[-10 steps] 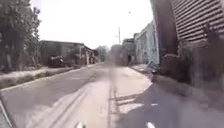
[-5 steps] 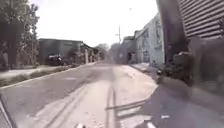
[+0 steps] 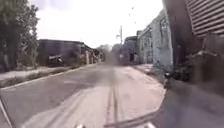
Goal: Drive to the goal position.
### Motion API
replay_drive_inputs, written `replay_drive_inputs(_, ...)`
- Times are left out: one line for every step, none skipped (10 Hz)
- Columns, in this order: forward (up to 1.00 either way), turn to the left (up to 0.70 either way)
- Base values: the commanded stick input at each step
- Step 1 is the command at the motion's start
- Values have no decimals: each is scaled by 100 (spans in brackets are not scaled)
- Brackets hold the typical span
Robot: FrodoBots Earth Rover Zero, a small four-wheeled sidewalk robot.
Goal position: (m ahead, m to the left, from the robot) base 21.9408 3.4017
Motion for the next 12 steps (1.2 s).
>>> replay_drive_inputs(70, 1)
replay_drive_inputs(70, 1)
replay_drive_inputs(70, 1)
replay_drive_inputs(70, 1)
replay_drive_inputs(70, 1)
replay_drive_inputs(70, 2)
replay_drive_inputs(70, 10)
replay_drive_inputs(70, 14)
replay_drive_inputs(70, 9)
replay_drive_inputs(70, 2)
replay_drive_inputs(70, 1)
replay_drive_inputs(70, 1)
